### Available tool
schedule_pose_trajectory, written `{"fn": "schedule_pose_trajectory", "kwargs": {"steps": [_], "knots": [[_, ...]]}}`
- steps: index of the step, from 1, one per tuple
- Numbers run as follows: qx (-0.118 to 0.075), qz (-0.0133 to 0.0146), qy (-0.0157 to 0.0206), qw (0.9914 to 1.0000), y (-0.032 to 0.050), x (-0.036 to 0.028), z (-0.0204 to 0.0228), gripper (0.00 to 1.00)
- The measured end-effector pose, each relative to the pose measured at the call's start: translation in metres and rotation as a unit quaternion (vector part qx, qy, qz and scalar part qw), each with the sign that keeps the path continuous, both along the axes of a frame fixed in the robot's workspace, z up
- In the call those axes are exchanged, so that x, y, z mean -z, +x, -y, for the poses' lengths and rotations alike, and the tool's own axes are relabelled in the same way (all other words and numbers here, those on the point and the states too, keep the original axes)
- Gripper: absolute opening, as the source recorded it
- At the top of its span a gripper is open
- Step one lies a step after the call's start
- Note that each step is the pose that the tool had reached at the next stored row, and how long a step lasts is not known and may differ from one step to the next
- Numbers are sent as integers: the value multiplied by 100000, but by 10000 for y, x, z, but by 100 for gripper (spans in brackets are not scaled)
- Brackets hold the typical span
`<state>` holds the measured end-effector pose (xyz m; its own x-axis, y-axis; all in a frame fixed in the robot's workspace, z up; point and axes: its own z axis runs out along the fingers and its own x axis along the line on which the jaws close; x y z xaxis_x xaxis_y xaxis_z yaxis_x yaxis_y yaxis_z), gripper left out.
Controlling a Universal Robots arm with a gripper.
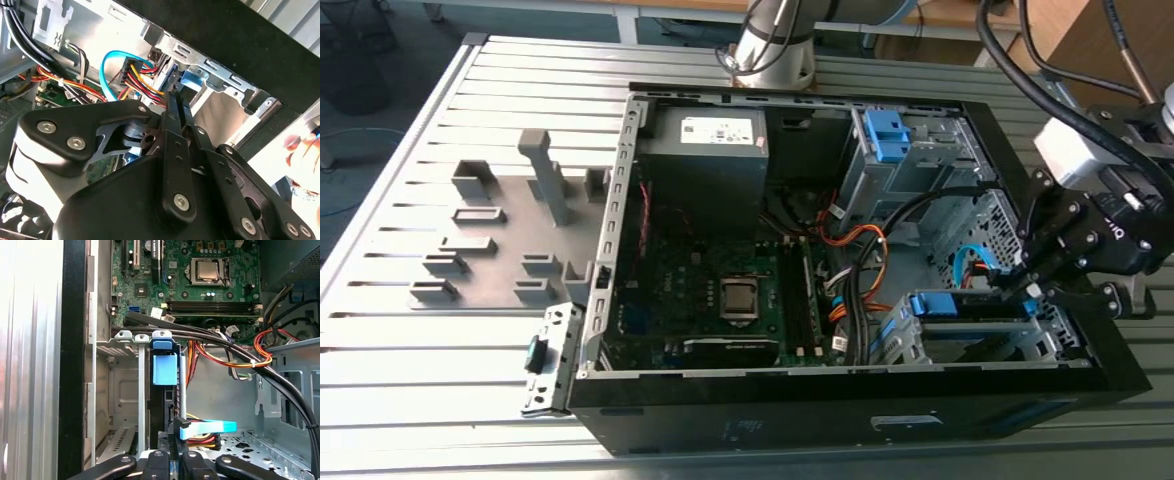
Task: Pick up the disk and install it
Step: 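Insert the first disk wire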
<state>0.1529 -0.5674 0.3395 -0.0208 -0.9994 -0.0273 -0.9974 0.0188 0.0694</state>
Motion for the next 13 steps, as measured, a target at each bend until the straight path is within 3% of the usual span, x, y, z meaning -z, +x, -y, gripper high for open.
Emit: {"fn": "schedule_pose_trajectory", "kwargs": {"steps": [8, 13], "knots": [[3, -175, -65, 100000, 0, 83, 0, 16], [0, -165, 50, 100000, 0, 80, 0, 16]]}}
